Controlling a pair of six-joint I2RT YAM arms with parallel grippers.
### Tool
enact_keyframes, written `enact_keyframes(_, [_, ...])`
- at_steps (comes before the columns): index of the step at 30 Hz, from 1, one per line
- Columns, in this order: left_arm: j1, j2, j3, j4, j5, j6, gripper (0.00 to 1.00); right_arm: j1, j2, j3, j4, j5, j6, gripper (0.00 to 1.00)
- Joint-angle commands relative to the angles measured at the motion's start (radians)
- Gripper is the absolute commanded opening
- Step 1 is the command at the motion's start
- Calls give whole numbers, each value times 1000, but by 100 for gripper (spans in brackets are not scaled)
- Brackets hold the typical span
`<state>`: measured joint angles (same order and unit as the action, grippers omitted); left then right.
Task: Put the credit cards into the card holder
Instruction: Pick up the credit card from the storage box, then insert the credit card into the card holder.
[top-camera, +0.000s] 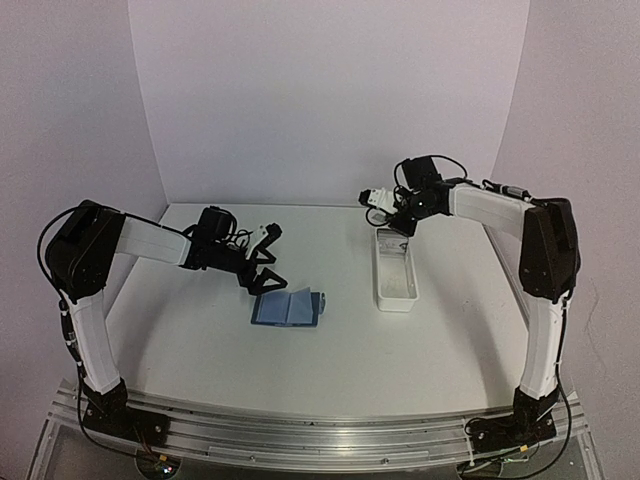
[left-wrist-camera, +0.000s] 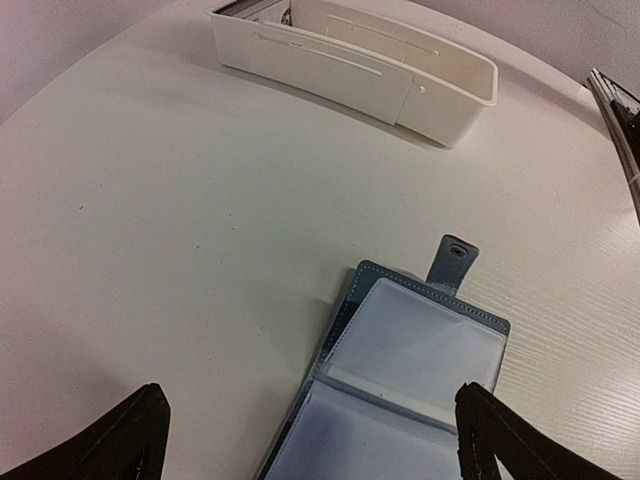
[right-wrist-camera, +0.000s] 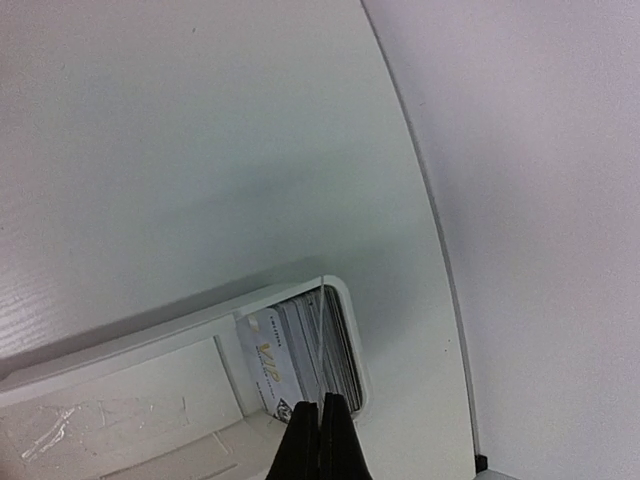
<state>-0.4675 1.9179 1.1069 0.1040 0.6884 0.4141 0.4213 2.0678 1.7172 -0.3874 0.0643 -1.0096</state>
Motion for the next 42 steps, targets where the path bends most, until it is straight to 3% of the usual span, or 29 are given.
enact_keyframes(1, [4, -49, 11, -10, 14, 18, 99, 2, -67, 110, -4, -77, 178, 0])
enact_keyframes(7, [30, -76, -7, -237, -46, 368, 98, 25, -24, 307, 21, -221, 841, 0])
enact_keyframes(11, [86, -101, -58, -269, -86, 519, 99, 129, -15, 280, 93, -206, 1110, 0])
enact_keyframes(14, [104, -114, -96, -292, -105, 640, 99, 160, -40, 119, 325, -289, 1478, 0])
enact_keyframes(19, [104, -121, -150, -312, -75, 767, 99, 207, -121, -232, 700, -290, 1829, 0])
enact_keyframes(25, [103, -135, -177, -328, -30, 816, 98, 243, -126, -342, 774, -379, 1957, 0])
enact_keyframes(31, [86, -139, -201, -297, -19, 896, 100, 318, -97, -438, 809, -341, 2019, 0])
enact_keyframes(42, [-21, -77, -171, -284, -101, 895, 96, 355, -3, -471, 821, -315, 1961, 0])
